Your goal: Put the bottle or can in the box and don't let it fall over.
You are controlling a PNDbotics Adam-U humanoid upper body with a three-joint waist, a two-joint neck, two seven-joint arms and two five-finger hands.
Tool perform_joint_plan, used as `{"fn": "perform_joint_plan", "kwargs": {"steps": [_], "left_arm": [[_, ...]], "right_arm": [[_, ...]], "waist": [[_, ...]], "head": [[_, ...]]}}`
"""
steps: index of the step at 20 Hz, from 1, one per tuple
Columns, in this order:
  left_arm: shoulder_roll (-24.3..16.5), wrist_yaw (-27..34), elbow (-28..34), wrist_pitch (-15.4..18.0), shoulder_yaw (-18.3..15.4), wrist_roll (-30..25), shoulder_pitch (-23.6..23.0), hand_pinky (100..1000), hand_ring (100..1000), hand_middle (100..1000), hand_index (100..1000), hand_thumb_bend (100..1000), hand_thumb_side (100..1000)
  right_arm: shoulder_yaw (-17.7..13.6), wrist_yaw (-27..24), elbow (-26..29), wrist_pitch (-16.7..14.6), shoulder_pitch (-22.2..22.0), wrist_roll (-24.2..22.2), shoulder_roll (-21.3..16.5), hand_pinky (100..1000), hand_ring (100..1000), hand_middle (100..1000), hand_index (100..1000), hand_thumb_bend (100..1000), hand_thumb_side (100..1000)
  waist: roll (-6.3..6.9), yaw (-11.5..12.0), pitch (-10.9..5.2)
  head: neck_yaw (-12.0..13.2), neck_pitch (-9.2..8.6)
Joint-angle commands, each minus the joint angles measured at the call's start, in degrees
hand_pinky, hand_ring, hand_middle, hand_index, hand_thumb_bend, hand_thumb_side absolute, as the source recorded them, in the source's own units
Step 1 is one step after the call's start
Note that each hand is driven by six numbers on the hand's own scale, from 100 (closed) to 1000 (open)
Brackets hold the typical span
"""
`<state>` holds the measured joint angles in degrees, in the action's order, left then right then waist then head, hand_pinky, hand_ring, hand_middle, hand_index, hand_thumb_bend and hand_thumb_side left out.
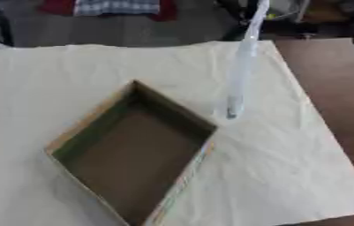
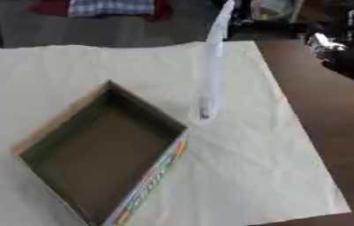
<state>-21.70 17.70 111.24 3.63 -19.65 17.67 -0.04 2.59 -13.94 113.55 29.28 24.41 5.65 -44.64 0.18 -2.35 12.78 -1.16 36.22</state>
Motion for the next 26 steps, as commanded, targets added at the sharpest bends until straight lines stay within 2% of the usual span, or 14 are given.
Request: {"fn": "perform_joint_plan", "kwargs": {"steps": [1,10,18,26], "left_arm": [[-1.96,0.03,0.58,-0.01,-0.23,-0.10,0.00,1000,1000,1000,722,100,618],[-2.15,0.15,0.32,-0.13,-0.09,-0.48,-0.34,1000,1000,1000,722,100,617],[-2.19,0.11,0.08,-0.19,-0.15,-0.78,-0.69,1000,1000,1000,721,100,617],[-2.12,0.12,-0.06,-0.20,-0.14,-1.13,-0.72,1000,1000,1000,721,100,617]], "right_arm": [[0.06,0.58,1.04,2.87,1.78,-0.81,-1.58,1000,1000,1000,949,100,458],[3.28,4.63,1.04,8.64,5.96,-0.56,3.19,1000,1000,1000,959,100,451],[5.68,8.05,1.04,10.56,6.49,-1.68,4.72,1000,1000,1000,966,100,435],[7.29,7.58,1.04,11.85,7.76,-2.02,6.26,1000,1000,1000,968,100,433]], "waist": [[-0.03,-0.06,-1.10],[-0.04,-0.42,-1.69],[-0.14,-0.60,-1.71],[-0.09,-0.51,-1.63]], "head": [[-0.27,0.29],[-1.02,0.76],[-1.51,0.77],[-2.16,0.58]]}}
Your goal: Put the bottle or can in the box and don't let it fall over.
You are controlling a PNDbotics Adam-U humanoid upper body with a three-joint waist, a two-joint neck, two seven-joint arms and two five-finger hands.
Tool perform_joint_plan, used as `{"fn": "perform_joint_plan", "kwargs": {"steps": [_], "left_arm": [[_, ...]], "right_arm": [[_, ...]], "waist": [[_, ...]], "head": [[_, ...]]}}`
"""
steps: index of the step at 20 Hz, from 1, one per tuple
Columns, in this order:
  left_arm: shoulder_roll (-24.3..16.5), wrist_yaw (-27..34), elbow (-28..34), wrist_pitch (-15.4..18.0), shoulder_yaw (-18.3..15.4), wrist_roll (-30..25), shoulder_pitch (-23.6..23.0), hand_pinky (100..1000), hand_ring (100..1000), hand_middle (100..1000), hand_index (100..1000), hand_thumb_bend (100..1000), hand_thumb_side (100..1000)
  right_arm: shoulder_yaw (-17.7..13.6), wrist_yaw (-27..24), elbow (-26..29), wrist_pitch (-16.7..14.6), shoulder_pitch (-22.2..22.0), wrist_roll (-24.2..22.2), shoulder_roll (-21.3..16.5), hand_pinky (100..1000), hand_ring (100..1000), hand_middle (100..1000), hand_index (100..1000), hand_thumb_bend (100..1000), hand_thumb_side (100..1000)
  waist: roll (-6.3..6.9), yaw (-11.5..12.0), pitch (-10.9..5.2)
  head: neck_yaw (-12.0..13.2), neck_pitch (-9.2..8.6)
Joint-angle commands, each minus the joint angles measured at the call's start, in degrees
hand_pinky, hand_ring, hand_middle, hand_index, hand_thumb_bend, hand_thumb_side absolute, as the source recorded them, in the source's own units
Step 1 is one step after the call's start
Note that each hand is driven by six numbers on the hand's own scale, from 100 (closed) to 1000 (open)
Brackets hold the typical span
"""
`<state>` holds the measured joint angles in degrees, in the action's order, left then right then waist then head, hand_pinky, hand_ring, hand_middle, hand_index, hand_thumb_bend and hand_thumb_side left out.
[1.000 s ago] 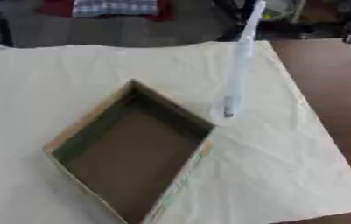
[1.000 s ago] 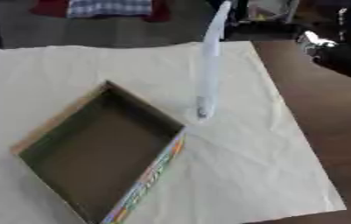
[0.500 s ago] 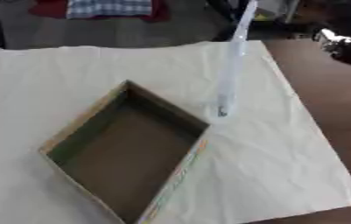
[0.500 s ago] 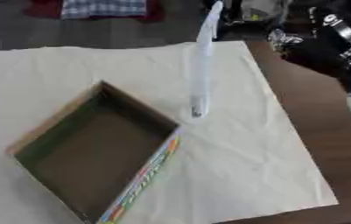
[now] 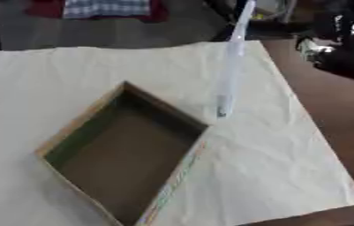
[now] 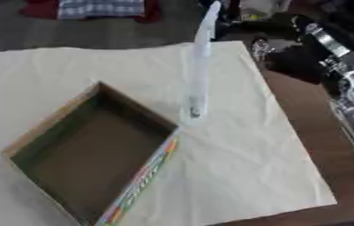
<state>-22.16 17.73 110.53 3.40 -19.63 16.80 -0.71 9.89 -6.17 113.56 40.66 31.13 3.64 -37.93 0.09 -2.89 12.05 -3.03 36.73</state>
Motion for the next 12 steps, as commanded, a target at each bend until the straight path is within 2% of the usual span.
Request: {"fn": "perform_joint_plan", "kwargs": {"steps": [1,12], "left_arm": [[-1.65,0.09,0.64,0.03,-0.18,-0.28,-0.06,1000,1000,1000,721,100,617],[-1.59,0.23,0.52,0.04,-0.14,-0.73,0.06,1000,1000,1000,721,100,617]], "right_arm": [[0.21,-0.37,1.03,0.64,1.13,-0.02,-0.23,1000,1000,1000,970,100,433],[2.38,-5.07,0.42,1.09,2.89,1.37,1.54,1000,1000,1000,967,100,490]], "waist": [[-0.01,0.08,-0.88],[-0.04,0.50,-0.70]], "head": [[-0.39,0.00],[-1.35,-0.66]]}}
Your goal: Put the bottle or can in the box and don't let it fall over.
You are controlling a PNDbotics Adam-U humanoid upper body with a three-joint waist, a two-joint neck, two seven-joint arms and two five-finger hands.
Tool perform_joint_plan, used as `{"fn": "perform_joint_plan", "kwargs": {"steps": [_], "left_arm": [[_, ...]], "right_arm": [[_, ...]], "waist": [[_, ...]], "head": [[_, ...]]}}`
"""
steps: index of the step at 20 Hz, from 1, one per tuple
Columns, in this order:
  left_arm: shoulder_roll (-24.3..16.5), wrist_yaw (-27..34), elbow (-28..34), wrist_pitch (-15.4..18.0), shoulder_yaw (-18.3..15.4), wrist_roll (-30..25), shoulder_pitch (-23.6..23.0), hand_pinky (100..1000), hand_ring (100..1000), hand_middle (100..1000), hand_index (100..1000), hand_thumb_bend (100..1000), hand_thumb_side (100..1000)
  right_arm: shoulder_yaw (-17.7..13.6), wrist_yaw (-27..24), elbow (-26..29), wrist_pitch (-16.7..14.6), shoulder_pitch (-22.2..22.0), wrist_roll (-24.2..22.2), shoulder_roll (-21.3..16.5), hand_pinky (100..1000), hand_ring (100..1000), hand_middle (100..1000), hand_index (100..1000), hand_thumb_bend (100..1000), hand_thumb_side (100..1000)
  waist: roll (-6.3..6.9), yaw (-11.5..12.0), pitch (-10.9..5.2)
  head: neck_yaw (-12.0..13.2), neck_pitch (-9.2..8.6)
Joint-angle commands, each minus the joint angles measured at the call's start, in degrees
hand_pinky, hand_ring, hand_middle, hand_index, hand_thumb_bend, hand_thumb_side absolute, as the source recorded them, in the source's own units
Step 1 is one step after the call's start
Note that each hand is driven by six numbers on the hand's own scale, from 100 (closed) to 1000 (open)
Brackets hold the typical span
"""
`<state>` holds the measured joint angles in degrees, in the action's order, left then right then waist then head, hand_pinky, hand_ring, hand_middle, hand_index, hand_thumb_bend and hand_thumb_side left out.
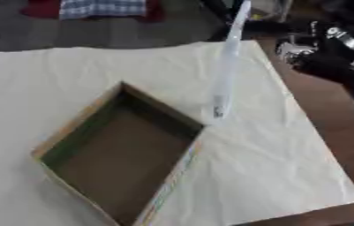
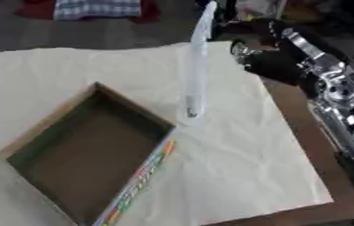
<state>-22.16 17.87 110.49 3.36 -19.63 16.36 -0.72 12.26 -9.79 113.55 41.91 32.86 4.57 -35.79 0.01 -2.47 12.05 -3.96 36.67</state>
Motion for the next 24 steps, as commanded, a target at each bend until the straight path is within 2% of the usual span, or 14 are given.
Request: {"fn": "perform_joint_plan", "kwargs": {"steps": [1,3,4,5,10,16,24], "left_arm": [[-1.57,0.11,0.56,0.09,-0.14,-0.33,0.12,1000,1000,1000,721,100,617],[-1.55,0.16,0.54,0.11,-0.13,-0.41,0.21,1000,1000,1000,721,100,617],[-1.54,0.18,0.52,0.11,-0.12,-0.46,0.25,1000,1000,1000,721,100,617],[-1.50,0.20,0.50,0.12,-0.12,-0.50,0.28,1000,1000,1000,721,100,617],[-1.33,0.29,0.39,0.17,-0.13,-0.73,0.33,1000,1000,1000,721,100,617],[-1.22,0.37,0.30,0.26,-0.11,-1.03,0.46,1000,1000,1000,721,100,617],[-1.01,0.47,0.30,0.38,-0.10,-1.33,0.71,1000,1000,1000,721,100,617]], "right_arm": [[0.24,-2.26,0.33,-0.32,1.38,0.37,-0.50,1000,1000,1000,967,100,493],[0.70,-4.20,0.13,-0.94,1.79,0.02,-0.33,1000,1000,1000,963,100,508],[0.94,-5.41,-0.07,-1.53,1.99,-0.28,-0.28,1000,1000,1000,963,100,470],[1.17,-6.67,-0.39,-2.26,2.19,-0.56,-0.27,1000,1000,1000,963,100,514],[1.98,-10.06,-2.50,-5.95,2.91,-1.20,-0.22,1000,1000,1000,963,100,521],[2.44,-10.43,-3.66,-7.80,3.53,-1.79,0.01,1000,1000,1000,962,100,523],[2.81,-8.75,-4.80,-8.64,4.28,-2.38,0.17,1000,1000,1000,965,100,520]], "waist": [[0.05,0.14,-0.64],[0.08,0.29,-0.51],[0.10,0.36,-0.45],[0.13,0.43,-0.37],[0.28,0.63,-0.01],[0.48,0.79,0.37],[0.57,1.53,1.01]], "head": [[-0.55,-0.67],[-0.76,-0.84],[-0.87,-0.93],[-1.04,-1.07],[-1.64,-1.67],[-2.39,-1.96],[-2.61,-2.42]]}}
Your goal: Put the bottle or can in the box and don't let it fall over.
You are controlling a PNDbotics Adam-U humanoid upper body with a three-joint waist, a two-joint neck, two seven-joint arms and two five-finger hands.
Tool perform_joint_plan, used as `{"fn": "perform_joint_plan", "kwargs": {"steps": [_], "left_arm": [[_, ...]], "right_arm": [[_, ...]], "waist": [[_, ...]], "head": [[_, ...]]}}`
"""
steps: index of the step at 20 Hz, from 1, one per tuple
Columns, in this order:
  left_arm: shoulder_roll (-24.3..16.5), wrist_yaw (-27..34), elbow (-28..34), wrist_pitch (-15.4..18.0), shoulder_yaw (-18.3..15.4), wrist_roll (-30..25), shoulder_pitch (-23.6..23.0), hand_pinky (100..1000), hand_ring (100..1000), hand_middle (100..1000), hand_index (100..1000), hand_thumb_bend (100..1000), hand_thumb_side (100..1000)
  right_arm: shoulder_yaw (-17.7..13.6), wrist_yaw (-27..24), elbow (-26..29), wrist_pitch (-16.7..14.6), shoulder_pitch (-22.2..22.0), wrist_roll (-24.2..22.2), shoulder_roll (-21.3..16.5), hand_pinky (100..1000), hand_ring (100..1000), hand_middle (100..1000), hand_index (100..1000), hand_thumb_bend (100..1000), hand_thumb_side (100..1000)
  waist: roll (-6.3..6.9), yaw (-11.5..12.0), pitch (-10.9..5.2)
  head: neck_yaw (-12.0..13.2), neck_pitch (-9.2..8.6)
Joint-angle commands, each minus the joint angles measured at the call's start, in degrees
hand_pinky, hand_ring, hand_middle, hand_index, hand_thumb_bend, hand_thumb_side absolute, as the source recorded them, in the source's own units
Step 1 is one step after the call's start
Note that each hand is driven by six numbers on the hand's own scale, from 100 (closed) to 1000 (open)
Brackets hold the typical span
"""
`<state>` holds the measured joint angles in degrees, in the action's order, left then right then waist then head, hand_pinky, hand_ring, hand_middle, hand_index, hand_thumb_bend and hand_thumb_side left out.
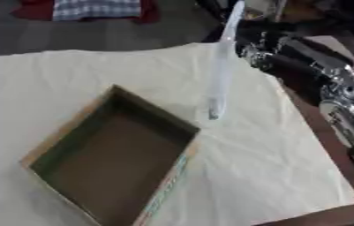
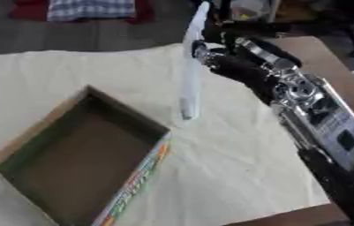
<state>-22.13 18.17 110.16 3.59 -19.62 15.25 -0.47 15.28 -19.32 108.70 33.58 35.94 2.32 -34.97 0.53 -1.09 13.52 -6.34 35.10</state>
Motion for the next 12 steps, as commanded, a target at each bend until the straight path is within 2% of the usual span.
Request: {"fn": "perform_joint_plan", "kwargs": {"steps": [1,12], "left_arm": [[-0.99,0.20,0.63,0.16,-0.10,-0.26,0.49,1000,1000,1000,720,100,617],[-0.78,0.26,0.56,0.26,-0.19,-0.73,0.81,1000,1000,1000,720,100,618]], "right_arm": [[-0.18,1.04,-0.11,-0.31,1.27,-0.16,-0.61,1000,1000,1000,966,100,504],[-0.20,2.73,-1.38,-0.76,2.05,-0.08,-0.18,1000,1000,1000,962,100,473]], "waist": [[0.06,0.23,-0.36],[0.04,0.71,0.96]], "head": [[-0.26,-0.92],[-0.59,-1.58]]}}
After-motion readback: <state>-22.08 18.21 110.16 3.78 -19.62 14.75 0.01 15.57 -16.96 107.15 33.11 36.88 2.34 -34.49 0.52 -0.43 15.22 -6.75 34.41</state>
